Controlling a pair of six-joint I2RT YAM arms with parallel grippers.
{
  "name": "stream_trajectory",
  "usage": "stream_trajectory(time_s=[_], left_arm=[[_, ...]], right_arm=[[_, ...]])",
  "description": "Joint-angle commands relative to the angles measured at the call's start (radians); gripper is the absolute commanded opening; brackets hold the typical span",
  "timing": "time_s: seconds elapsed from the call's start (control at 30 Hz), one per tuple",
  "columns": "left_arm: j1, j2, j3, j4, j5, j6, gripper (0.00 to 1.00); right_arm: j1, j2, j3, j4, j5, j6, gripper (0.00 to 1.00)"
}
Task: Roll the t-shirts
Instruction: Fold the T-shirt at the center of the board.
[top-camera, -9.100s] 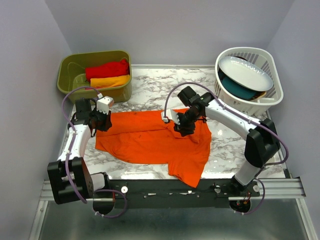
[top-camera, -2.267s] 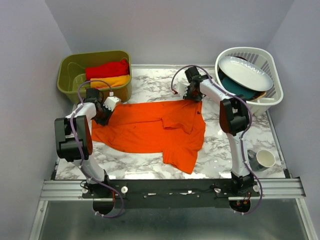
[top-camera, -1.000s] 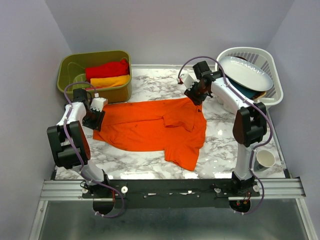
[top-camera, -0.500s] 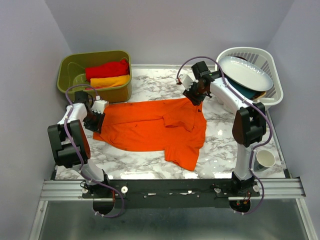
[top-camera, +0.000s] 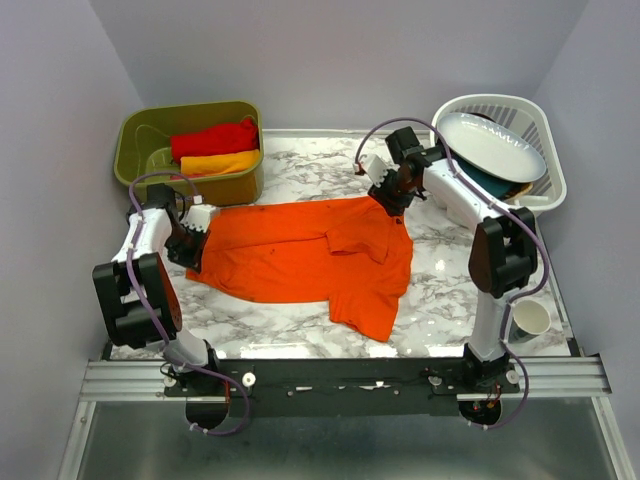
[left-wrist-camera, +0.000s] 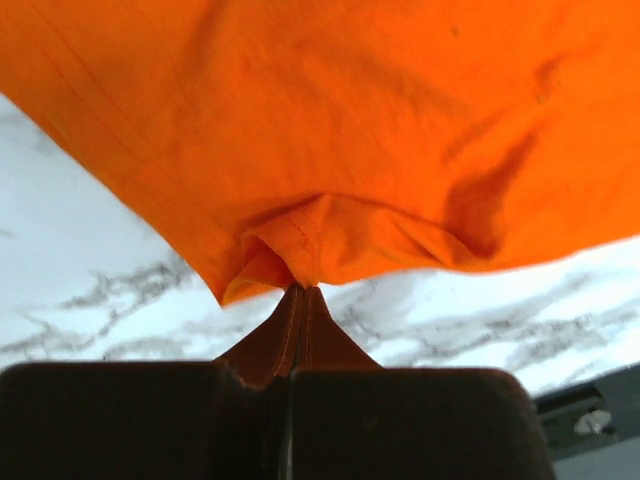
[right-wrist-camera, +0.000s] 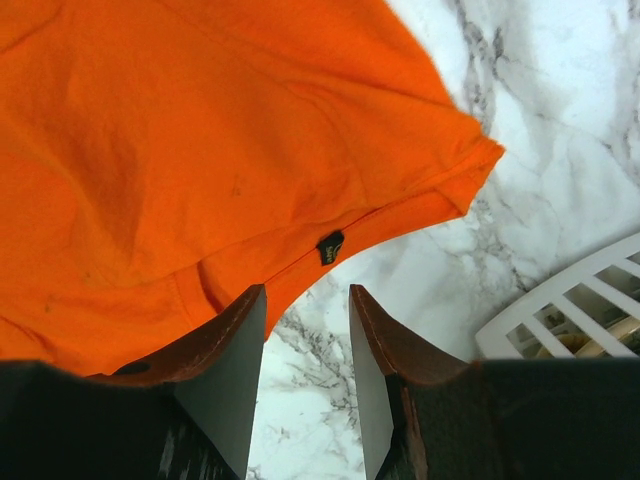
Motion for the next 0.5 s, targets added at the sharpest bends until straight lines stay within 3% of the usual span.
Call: stream_trajectory(time_s=[0.0,0.27,0.47], left_arm=[[0.009,-0.125,-0.002,-0.208,-0.027,0.072,0.00],[0.009,-0.156,-0.081,-0.294,-0.080,0.083,0.00],[0.010,-0.145,-0.132,-0.254,-0.122,0.035,0.00]], right_arm=[[0.006,-0.107,-0.100,-0.009,-0.069,-0.061,0.47],[0.008,-0.184,-0.227,-0.041,-0.182,-0.133,0.47],[0.009,-0.426,-0.469,-0.046,-0.366,-0.417,0.48]])
